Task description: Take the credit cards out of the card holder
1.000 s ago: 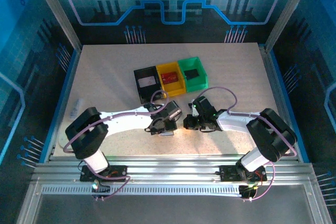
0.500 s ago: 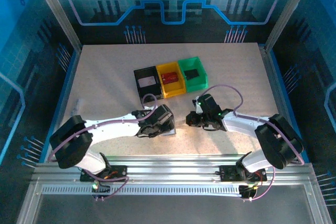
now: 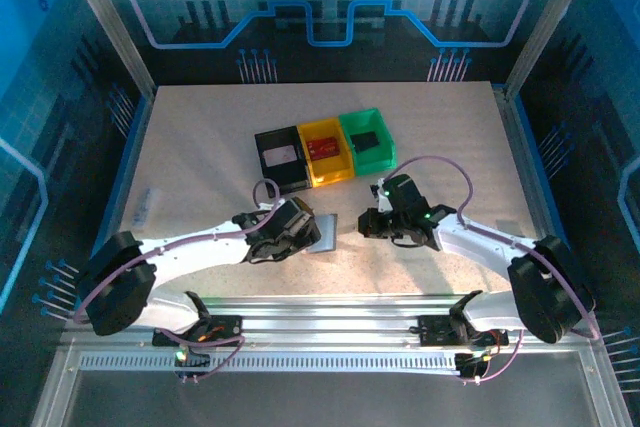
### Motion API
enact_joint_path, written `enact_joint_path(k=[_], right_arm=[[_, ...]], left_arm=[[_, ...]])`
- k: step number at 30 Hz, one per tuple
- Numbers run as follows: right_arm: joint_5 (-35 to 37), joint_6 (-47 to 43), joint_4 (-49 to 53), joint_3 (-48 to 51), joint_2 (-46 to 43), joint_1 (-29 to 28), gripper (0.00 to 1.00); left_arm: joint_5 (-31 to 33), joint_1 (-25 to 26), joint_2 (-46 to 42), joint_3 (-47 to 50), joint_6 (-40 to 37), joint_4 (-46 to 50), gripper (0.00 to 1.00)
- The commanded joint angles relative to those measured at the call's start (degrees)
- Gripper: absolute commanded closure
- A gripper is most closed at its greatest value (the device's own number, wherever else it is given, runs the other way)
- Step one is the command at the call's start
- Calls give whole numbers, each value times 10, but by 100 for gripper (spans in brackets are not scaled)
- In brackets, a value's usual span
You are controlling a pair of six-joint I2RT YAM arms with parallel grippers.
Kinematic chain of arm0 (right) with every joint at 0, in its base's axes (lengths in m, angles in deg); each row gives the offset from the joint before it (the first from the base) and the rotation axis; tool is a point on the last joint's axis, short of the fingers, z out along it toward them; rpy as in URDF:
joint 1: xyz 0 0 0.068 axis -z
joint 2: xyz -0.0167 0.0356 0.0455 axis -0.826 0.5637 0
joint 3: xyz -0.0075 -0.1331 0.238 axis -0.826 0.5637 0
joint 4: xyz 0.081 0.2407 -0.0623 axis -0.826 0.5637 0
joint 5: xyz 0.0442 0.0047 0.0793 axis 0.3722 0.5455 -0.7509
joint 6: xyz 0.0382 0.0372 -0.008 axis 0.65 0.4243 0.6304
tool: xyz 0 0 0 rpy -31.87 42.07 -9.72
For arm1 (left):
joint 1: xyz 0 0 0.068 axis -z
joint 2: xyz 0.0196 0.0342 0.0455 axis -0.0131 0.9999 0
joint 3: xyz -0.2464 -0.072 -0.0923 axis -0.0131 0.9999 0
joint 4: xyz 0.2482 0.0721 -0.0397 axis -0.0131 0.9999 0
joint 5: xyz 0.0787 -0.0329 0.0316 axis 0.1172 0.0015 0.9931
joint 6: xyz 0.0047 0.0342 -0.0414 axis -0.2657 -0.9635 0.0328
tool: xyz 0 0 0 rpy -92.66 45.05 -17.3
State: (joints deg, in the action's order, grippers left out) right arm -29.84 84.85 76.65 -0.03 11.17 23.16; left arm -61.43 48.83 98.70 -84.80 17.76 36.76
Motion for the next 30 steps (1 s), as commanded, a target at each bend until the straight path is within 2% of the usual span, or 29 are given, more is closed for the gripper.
enact_joint_path(k=[1,11,30], right_arm=[[-6,-12,33,-24,-15,8,100],[-35,-19,58,-69,-10,1,100],[-38,-2,49,-117,11,-70,100]], left_arm=[[13,-10,-13,19,9,35,27],[14,-17,-43,42,9,44,23],[25,-18,-88,35,-8,75,15]])
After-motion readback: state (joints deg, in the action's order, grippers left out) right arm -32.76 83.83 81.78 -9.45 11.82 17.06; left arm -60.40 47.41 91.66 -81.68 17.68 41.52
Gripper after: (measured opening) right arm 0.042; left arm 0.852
